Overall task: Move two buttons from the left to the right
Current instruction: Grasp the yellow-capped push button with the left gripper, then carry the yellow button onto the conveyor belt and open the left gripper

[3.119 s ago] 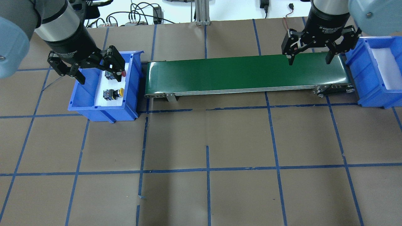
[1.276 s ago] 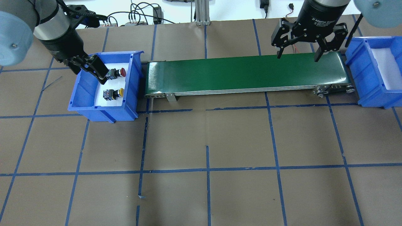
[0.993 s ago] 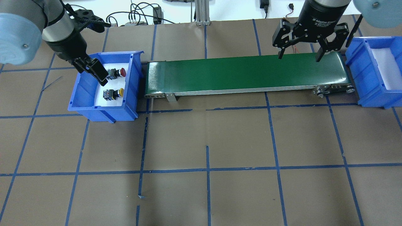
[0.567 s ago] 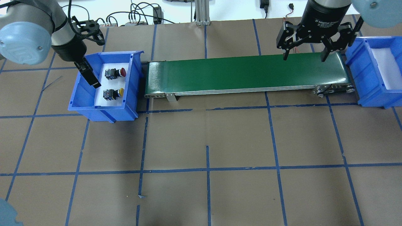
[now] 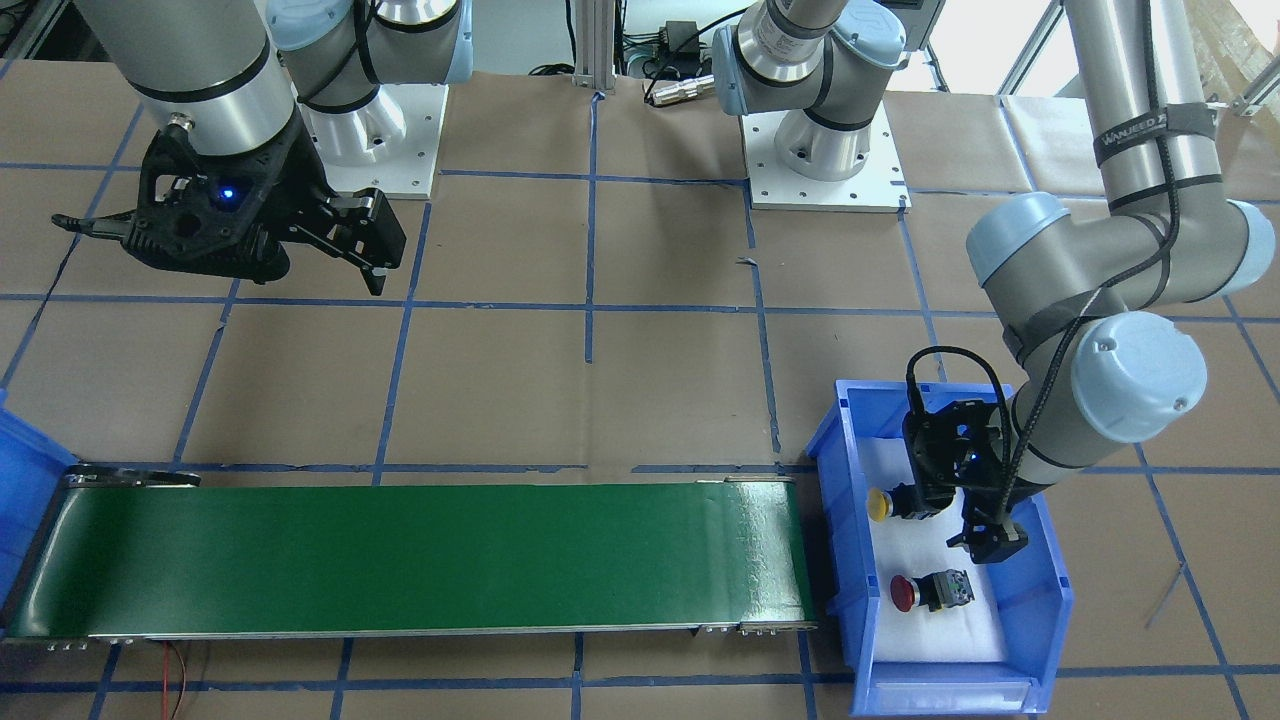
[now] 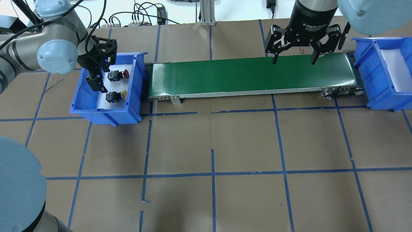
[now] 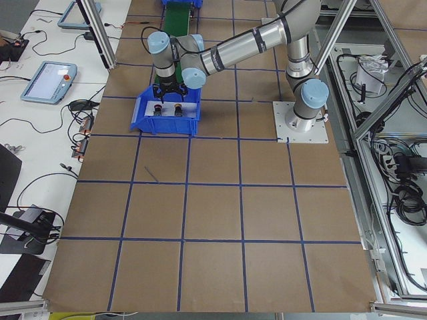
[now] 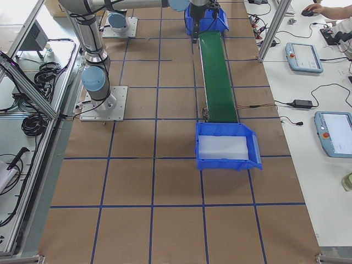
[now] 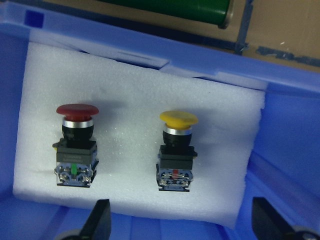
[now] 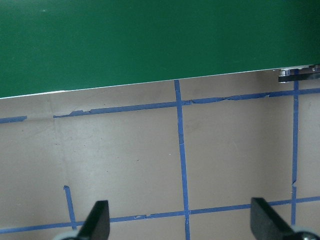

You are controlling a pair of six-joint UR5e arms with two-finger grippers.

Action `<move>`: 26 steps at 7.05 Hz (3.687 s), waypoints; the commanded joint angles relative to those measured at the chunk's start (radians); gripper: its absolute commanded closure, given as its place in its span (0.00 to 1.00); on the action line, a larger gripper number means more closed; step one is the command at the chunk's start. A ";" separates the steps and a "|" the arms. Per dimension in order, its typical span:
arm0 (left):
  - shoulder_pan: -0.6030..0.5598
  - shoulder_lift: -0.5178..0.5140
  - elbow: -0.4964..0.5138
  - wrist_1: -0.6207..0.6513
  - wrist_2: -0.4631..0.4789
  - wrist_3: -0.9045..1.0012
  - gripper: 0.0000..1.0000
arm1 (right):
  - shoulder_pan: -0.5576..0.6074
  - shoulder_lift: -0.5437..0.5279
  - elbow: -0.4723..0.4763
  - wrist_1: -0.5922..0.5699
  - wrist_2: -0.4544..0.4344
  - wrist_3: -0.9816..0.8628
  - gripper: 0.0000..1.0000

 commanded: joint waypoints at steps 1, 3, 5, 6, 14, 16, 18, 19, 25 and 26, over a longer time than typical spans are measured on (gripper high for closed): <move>0.002 -0.031 -0.026 0.018 0.001 0.071 0.00 | 0.007 0.007 0.010 -0.003 -0.017 -0.002 0.00; 0.008 -0.032 -0.086 0.097 0.001 0.074 0.00 | 0.006 0.010 0.003 -0.002 -0.021 -0.018 0.00; 0.022 -0.037 -0.118 0.108 -0.001 0.069 0.00 | 0.006 0.003 0.007 -0.002 -0.017 -0.007 0.00; 0.023 -0.037 -0.141 0.137 -0.002 0.069 0.03 | 0.009 0.000 0.008 -0.003 -0.014 0.001 0.00; 0.020 0.036 0.112 -0.127 -0.016 0.053 0.84 | -0.028 -0.060 0.036 0.021 0.025 -0.021 0.00; -0.012 0.061 0.176 -0.210 -0.047 -0.018 0.84 | -0.040 -0.049 0.034 0.023 -0.023 -0.042 0.00; -0.137 0.044 0.179 -0.202 -0.104 -0.142 0.83 | -0.040 -0.049 0.037 0.023 -0.012 -0.042 0.00; -0.192 0.015 0.181 -0.200 -0.107 -0.224 0.82 | -0.040 -0.048 0.036 0.020 -0.009 -0.041 0.00; -0.271 -0.127 0.178 -0.059 -0.104 -0.300 0.73 | -0.092 -0.048 0.037 0.079 0.012 -0.109 0.00; -0.270 -0.129 0.173 -0.056 -0.104 -0.305 0.48 | -0.082 -0.060 0.036 0.078 0.012 -0.102 0.00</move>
